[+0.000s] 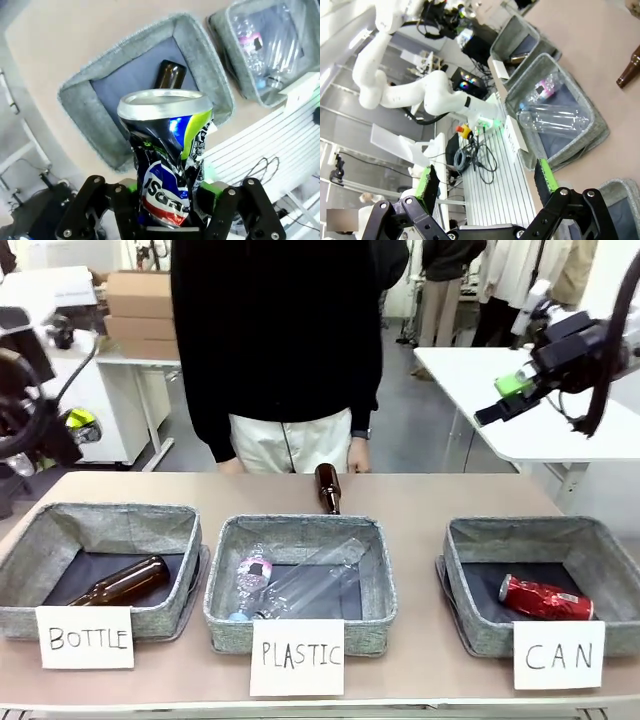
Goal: Sort the can waste into the basket.
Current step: Pick up the can waste from the table and place it in the right Fabric basket.
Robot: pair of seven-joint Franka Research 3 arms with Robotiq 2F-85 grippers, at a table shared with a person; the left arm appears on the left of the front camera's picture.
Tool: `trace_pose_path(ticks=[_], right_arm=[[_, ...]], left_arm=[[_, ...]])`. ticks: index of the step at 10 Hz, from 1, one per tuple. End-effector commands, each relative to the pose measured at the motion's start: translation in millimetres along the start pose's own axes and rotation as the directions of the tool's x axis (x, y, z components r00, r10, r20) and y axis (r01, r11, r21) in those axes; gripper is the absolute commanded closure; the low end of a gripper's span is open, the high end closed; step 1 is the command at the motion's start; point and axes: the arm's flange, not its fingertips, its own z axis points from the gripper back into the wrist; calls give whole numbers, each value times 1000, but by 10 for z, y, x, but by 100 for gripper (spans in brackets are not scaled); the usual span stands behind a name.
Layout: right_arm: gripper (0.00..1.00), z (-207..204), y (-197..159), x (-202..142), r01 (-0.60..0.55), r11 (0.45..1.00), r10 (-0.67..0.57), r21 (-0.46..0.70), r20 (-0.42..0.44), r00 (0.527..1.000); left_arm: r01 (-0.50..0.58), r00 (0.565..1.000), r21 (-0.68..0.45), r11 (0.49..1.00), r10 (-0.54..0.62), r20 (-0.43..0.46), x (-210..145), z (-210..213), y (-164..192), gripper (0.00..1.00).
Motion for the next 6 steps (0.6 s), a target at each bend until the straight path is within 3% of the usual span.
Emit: trace_pose_path(ticks=[1, 2, 3, 4, 5, 6], right_arm=[[0, 1, -4, 1, 0, 1000, 0, 0, 0, 1000], [0, 226, 328, -79, -43, 993, 42, -110, -9, 999], [0, 374, 457, -256, -23, 980, 17, -196, -31, 999], [0, 585, 518, -557, 2, 965, -5, -262, -11, 1000], [0, 927, 538, -1031, 90, 927, -69, -363, 70, 995], [0, 1209, 556, -1511, 162, 904, -105, -395, 161, 981]], left_arm=[[-54, 999, -73, 996, 53, -14, 354, 51, 212, 100], [0, 1000, 0, 1000, 0, 0, 0, 0, 0, 93], [152, 987, -211, 966, -139, 78, 492, -301, -79, 93], [229, 968, -240, 943, -195, 155, 993, -496, -397, 93], [347, 929, -242, 906, -297, 220, 1404, -601, -927, 93], [431, 890, -213, 877, -374, 261, 1652, -657, -1420, 93]])
